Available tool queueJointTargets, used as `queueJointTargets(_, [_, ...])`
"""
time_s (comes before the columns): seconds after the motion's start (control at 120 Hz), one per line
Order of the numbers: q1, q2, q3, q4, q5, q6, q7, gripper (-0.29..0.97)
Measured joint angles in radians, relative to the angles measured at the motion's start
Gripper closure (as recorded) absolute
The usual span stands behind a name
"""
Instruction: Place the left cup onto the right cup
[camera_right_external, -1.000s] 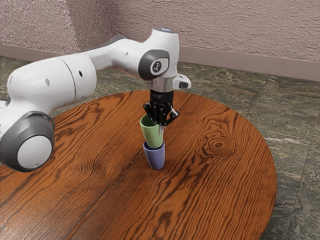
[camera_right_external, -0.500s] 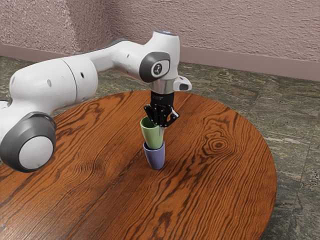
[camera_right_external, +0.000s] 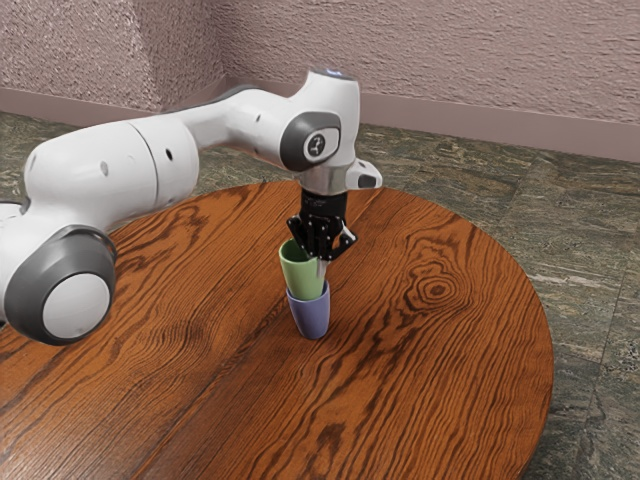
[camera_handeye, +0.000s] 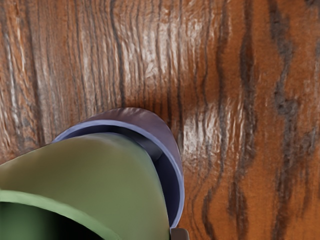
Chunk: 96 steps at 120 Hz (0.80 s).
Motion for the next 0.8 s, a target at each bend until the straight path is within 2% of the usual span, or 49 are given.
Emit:
queueJointTargets(0.75, [0.0, 0.007, -0.003, -0.02, -0.002, 0.047, -0.011, 0.79])
queueJointTargets(0.8, [0.0, 0.007, -0.002, -0.02, -0.003, 0.047, -0.011, 0.74])
